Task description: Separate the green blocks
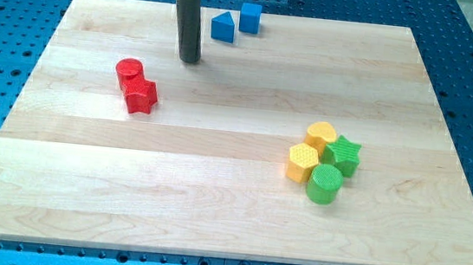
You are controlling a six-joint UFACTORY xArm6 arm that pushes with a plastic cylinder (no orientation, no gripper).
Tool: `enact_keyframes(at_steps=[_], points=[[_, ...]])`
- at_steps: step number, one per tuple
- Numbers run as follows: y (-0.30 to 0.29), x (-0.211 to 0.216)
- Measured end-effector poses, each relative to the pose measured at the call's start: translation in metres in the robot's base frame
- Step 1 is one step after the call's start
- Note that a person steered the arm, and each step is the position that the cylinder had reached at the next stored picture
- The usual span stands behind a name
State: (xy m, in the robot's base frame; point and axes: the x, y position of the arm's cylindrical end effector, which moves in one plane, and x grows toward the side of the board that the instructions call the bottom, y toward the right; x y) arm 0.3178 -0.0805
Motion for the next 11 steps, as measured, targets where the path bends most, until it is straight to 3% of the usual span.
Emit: enact_keyframes(at_steps=[1,3,4,6,7,10,11], points=[[0.008,0.03],[0.25,0.076],[0.277,0.114],[0.201,0.175],[0.19,0.212],[0.265,0.279],[0.229,0.294]])
